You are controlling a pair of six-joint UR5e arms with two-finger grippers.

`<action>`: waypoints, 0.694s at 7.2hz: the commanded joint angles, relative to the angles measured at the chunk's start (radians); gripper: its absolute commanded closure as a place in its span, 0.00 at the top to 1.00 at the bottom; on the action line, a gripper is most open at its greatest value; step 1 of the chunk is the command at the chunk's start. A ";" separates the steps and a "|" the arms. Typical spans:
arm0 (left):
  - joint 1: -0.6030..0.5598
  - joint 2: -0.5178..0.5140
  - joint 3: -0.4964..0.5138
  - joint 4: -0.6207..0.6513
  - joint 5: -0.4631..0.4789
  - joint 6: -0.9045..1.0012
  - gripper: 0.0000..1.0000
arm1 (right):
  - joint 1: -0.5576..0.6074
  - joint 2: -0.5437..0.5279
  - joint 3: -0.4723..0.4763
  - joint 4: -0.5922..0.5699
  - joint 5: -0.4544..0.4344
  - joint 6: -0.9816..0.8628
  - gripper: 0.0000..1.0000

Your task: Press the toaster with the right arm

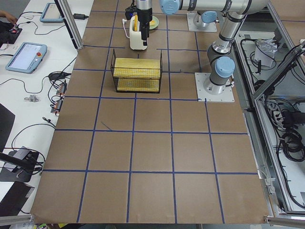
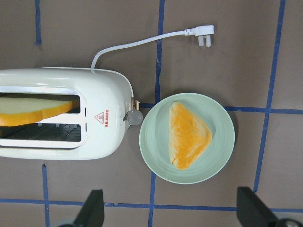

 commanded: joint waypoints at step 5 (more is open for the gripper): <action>0.000 0.000 0.002 0.001 0.000 0.000 1.00 | 0.001 -0.003 0.040 -0.037 0.035 -0.340 0.06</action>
